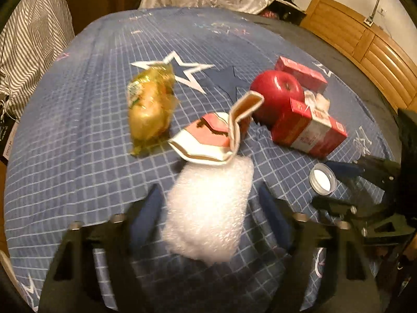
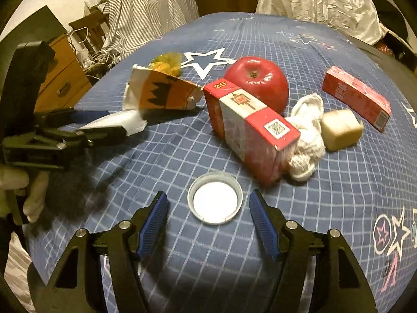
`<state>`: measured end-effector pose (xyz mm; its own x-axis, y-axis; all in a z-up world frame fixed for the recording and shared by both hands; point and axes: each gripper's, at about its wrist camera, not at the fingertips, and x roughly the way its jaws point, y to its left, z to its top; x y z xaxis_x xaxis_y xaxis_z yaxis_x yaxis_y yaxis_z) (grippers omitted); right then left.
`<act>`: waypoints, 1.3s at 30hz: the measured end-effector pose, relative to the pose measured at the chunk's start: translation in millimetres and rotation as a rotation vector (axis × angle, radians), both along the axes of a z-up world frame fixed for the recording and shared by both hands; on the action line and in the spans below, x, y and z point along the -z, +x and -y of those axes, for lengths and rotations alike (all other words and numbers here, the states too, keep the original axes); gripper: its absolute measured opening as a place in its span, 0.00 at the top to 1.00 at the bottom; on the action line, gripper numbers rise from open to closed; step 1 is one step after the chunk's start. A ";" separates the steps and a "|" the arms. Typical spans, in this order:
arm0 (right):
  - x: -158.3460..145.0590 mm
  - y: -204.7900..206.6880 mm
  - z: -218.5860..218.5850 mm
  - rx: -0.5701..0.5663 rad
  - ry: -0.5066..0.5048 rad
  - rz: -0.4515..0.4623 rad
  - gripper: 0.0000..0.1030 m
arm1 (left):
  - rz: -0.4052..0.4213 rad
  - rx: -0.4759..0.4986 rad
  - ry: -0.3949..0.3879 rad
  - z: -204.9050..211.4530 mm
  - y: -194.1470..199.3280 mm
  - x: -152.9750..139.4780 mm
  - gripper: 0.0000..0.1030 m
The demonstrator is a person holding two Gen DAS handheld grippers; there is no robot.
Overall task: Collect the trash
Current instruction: 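Grasp the white foam sleeve with left tool while right tool grasps white bottle cap, then carry the foam sleeve and bottle cap over the white bucket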
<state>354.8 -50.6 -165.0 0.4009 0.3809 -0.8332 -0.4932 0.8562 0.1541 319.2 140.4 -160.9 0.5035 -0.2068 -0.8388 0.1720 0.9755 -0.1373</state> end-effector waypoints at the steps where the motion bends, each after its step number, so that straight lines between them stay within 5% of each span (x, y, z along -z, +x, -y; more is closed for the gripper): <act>1: 0.7 0.2 -1.0 0.005 -0.010 0.009 0.60 | 0.000 0.004 -0.006 -1.0 -1.3 0.1 0.47; 13: -22.3 -90.5 47.5 -0.009 0.004 0.085 0.60 | 0.094 0.013 0.027 34.6 -89.1 -20.1 0.47; 23: -11.8 -115.3 54.2 -0.016 -0.031 0.090 0.60 | 0.054 0.031 0.074 49.0 -86.5 5.4 0.35; 29: -10.1 -118.4 59.2 0.006 -0.016 0.131 0.60 | 0.087 0.004 0.076 51.2 -87.9 4.9 0.49; 39: -67.8 -152.4 73.8 0.124 0.120 0.368 0.60 | 0.326 -0.186 0.062 59.9 -151.3 -48.8 0.49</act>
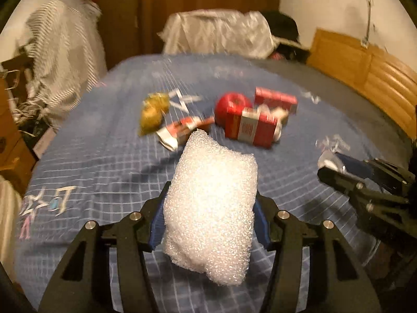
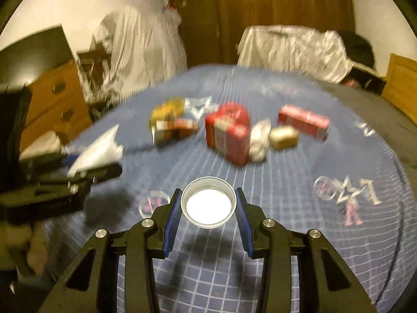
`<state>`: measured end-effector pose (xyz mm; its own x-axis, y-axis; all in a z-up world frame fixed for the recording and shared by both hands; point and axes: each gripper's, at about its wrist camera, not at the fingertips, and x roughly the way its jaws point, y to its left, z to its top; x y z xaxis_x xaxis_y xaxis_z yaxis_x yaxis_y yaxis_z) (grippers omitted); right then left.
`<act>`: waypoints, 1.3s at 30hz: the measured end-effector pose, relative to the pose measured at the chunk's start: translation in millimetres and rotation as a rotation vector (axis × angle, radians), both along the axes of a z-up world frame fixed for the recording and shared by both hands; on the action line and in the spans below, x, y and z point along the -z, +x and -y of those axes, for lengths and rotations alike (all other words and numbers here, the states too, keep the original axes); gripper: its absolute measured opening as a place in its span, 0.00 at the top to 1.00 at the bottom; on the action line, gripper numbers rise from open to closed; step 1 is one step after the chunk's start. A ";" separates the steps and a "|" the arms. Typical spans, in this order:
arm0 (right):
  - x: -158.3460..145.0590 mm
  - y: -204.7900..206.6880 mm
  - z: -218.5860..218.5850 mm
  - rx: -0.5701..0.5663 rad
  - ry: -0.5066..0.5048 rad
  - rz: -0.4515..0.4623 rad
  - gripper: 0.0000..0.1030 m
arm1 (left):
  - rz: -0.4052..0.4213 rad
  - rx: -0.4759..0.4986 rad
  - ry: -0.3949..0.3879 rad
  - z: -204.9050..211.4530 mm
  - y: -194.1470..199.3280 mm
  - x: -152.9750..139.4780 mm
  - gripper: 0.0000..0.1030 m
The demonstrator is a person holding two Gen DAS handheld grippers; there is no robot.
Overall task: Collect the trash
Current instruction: 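Carry the foam sleeve and bottle cap over the white bucket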
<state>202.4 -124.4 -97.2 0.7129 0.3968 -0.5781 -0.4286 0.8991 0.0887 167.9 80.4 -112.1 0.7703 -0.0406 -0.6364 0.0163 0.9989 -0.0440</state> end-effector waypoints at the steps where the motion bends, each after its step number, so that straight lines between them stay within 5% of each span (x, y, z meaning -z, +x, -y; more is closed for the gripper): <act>1: -9.8 -6.0 3.1 0.015 0.017 0.032 0.60 | 0.021 -0.015 -0.004 0.6 -6.0 -6.1 0.49; 9: -71.5 -61.5 33.0 0.105 0.108 0.298 0.60 | 0.241 -0.108 -0.024 18.4 -46.7 -56.0 0.48; 13: -84.1 -81.3 44.2 0.132 0.133 0.350 0.60 | 0.313 -0.120 -0.021 30.6 -60.3 -69.2 0.48; 29: -104.5 -88.6 41.2 0.071 0.136 0.344 0.60 | 0.359 -0.158 -0.013 21.2 -75.8 -85.4 0.48; 39: -130.7 -70.4 -54.0 -0.115 0.139 0.336 0.60 | 0.373 -0.317 0.016 -56.8 -93.0 -106.5 0.48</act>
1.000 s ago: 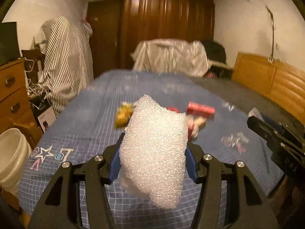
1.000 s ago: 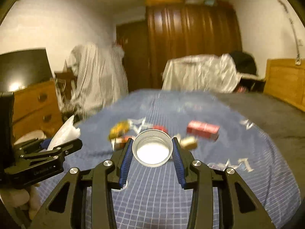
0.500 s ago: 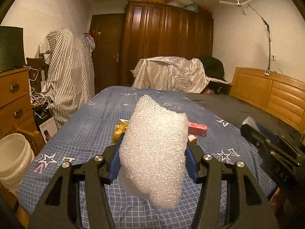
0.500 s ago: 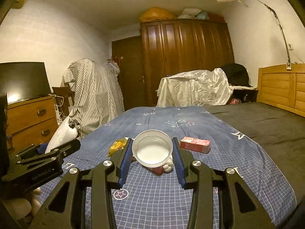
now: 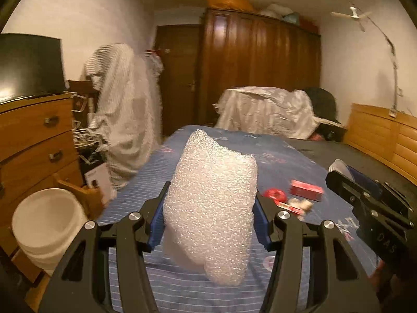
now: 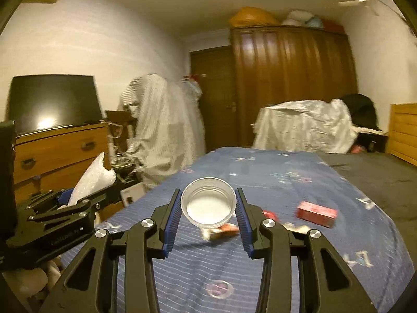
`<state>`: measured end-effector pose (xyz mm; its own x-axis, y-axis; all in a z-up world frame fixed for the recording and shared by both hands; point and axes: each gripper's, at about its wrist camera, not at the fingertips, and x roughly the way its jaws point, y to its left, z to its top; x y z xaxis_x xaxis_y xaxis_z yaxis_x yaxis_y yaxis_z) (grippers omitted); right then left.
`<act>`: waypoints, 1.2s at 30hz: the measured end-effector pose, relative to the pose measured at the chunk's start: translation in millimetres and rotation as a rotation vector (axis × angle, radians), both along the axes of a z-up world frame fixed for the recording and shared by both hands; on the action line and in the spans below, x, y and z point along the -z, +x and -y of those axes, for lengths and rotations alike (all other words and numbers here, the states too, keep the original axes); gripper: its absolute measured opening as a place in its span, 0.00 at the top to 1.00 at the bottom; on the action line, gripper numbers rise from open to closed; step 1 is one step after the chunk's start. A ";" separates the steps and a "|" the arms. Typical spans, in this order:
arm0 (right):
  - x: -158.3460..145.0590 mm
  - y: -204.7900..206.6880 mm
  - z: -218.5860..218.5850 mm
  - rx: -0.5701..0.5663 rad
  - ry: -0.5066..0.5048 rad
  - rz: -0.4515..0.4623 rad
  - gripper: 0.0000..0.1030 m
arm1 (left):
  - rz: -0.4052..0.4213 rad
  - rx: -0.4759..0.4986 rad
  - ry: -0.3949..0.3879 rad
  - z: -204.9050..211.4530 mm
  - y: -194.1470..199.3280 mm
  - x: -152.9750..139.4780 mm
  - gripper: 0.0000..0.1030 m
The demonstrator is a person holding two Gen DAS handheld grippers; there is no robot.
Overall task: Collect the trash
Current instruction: 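Carry the foam sleeve and bottle cap over the white bucket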
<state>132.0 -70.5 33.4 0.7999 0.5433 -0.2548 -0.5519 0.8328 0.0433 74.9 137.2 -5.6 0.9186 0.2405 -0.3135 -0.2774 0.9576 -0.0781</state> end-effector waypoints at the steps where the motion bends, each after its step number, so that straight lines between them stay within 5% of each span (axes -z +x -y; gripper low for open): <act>1: -2.6 1.3 -13.4 -0.023 -0.002 -0.001 0.60 | 0.001 -0.026 -0.003 -12.8 -3.1 -2.7 0.48; 24: -50.8 -9.1 -331.2 -0.414 -0.122 -0.049 0.60 | -0.068 -0.392 -0.040 -210.0 -71.4 -18.8 0.48; 36: -21.3 6.0 -480.8 -0.571 -0.283 -0.214 0.60 | -0.202 -0.464 -0.139 -290.0 -73.4 -0.3 0.48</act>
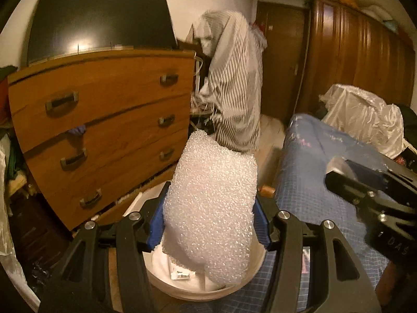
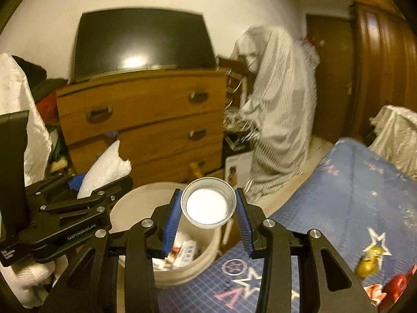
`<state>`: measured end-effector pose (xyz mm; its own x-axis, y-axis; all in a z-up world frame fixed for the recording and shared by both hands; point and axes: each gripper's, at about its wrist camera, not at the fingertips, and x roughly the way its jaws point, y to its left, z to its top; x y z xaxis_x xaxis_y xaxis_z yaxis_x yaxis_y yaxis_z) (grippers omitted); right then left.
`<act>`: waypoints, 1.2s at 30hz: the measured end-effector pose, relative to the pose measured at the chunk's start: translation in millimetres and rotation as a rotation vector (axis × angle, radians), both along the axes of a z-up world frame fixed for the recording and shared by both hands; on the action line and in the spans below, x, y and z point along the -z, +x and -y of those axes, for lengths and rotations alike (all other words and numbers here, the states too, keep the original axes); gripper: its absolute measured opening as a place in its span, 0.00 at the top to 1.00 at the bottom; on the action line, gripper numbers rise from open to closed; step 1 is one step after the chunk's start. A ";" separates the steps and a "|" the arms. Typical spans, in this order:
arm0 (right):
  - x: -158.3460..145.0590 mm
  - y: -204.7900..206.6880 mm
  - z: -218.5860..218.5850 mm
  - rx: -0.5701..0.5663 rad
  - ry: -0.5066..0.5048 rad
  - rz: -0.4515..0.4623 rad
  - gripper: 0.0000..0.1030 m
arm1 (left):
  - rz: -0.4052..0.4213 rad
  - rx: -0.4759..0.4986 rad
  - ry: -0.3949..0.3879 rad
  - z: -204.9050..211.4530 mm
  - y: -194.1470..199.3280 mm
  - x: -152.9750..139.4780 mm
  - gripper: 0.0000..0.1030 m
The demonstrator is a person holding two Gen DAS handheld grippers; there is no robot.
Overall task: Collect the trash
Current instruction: 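Carry the foam sleeve and bottle cap over the white bucket, then open both tools over the bucket to drop foam and cap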
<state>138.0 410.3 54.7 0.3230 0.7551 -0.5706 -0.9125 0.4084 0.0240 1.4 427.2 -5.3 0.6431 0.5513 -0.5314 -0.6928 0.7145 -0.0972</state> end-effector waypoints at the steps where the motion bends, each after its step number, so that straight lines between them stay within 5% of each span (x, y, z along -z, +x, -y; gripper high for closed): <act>1: 6.4 3.1 -18.2 -0.012 -0.035 -0.020 0.60 | -0.011 -0.003 -0.011 -5.9 1.6 2.7 0.48; 9: 65.3 31.2 -92.6 -0.065 -0.245 -0.168 0.60 | -0.140 -0.006 -0.139 -57.6 17.8 36.9 0.48; 18: 118.6 62.0 -128.6 -0.093 -0.387 -0.318 0.60 | -0.226 -0.029 -0.243 -105.5 14.3 74.7 0.48; 36: 121.7 73.2 -117.1 -0.097 -0.393 -0.312 0.60 | -0.243 -0.037 -0.285 -122.4 16.7 89.8 0.48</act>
